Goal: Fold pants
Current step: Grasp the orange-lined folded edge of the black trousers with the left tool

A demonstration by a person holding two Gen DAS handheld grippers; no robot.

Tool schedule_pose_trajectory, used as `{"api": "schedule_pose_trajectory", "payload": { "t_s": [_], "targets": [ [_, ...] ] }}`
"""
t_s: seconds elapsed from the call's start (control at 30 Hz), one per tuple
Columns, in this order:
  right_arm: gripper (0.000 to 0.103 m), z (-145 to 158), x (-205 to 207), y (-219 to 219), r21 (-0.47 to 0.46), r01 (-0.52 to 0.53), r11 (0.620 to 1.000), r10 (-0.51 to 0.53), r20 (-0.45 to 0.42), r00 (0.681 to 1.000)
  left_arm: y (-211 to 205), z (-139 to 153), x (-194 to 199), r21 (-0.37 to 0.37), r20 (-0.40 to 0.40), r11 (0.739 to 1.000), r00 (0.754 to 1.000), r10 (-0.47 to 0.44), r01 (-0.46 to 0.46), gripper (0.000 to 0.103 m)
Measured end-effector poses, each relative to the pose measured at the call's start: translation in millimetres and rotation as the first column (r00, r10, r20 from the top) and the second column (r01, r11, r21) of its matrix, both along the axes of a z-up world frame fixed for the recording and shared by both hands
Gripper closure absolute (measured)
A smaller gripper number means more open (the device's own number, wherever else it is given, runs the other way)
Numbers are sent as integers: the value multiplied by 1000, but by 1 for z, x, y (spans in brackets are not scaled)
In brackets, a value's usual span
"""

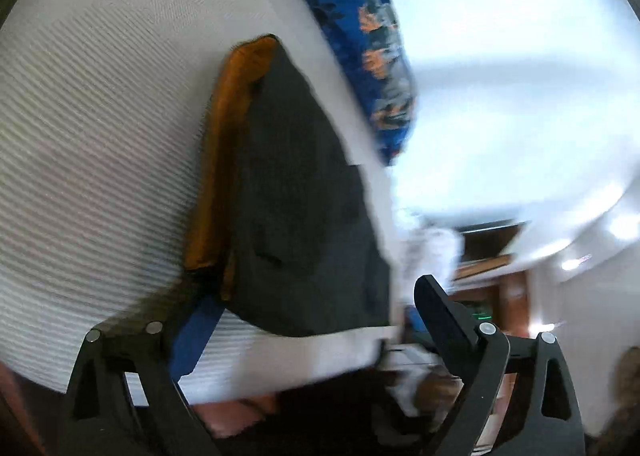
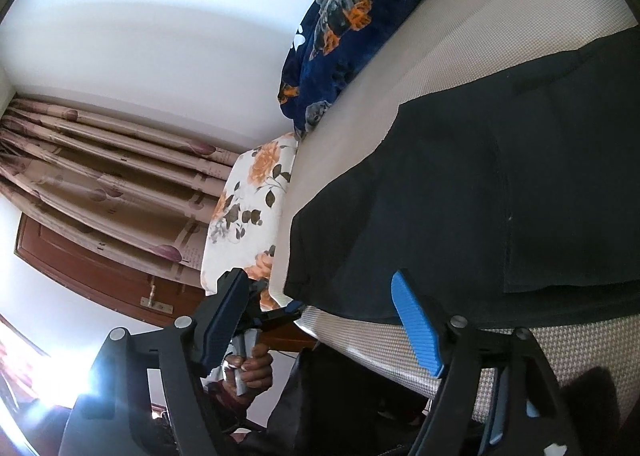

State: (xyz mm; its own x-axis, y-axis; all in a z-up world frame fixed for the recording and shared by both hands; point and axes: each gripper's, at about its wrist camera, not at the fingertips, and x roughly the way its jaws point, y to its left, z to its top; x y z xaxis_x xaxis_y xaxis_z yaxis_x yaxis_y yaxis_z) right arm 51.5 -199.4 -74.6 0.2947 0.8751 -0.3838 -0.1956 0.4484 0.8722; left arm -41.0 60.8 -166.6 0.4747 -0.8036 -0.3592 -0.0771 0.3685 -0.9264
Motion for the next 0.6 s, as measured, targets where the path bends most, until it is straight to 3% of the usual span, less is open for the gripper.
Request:
{"api": "schedule_pose_trajectory", "payload": {
  "t_s": [0.13,0.23,0.5,0.6],
  "targets": [
    [29,0,0,-1,5,0,1000,0,-9,1000,-2,8,-3,78,34,996,999,-34,31,10],
    [28,0,0,-1,4,1,1000,-1,-9,1000,-1,-8,-2,85,-41,996,999,-6,9,10],
    [27,-1,-3,1,-1,-10,1000,10,-13,1000,-11,-4,9,107,-44,992,996,75,-70,11],
    [27,-1,-6,3,-12,-18,1000,18,-12,1000,-17,0,10,196,-56,979,996,76,-64,22]
  ]
}}
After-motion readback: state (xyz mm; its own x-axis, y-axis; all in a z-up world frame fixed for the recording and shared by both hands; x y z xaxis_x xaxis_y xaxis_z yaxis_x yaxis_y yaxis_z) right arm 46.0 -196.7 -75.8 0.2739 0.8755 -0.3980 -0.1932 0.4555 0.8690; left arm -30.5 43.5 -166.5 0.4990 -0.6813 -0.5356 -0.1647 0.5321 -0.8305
